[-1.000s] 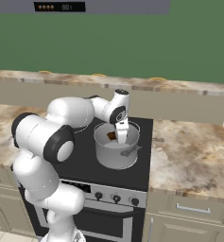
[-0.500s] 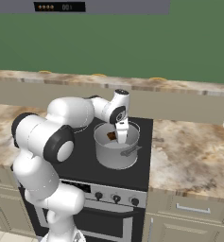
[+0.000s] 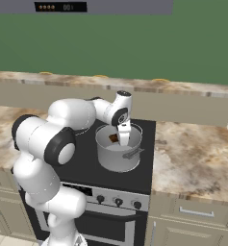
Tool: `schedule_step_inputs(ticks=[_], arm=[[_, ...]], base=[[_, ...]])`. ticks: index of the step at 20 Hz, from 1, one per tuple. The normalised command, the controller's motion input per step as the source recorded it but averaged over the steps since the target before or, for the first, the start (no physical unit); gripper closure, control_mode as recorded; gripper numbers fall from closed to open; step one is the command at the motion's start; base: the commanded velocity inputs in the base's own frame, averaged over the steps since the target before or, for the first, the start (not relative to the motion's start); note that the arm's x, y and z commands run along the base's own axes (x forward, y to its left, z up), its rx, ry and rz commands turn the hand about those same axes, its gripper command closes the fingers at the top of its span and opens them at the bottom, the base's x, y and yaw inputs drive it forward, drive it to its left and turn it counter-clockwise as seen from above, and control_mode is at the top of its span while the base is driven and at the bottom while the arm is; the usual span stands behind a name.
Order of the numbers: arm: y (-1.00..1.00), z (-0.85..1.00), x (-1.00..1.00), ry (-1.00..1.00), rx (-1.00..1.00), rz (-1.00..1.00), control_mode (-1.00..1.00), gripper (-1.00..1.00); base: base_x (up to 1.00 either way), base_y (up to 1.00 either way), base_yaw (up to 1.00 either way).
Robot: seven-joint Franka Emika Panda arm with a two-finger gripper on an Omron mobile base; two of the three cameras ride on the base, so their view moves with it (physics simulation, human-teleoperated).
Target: Turn on the burner for the pot on the stove. Wait thirty seconds for the pot to heat up. Then add the sweet potato to the pot.
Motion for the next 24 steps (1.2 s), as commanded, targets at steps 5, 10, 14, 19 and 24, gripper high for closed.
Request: schedule_step_inputs(ticks=[5,10,14,19,24], arm=[[0.0,0.0,0.0,0.0,0.0,0.0,-1.0,1.0],[0.0,0.0,0.0,0.0,0.0,0.0,-1.0,1.0],[0.0,0.0,0.0,0.0,0.0,0.0,-1.0,1.0],[0.0,0.0,0.0,0.0,0.0,0.0,-1.0,1.0],[0.0,0.0,0.0,0.0,0.0,0.0,-1.0,1.0]], base=[[0.0,0.0,0.0],[0.0,0.0,0.0],[0.0,0.0,0.0],[0.0,0.0,0.0],[0.0,0.0,0.0]])
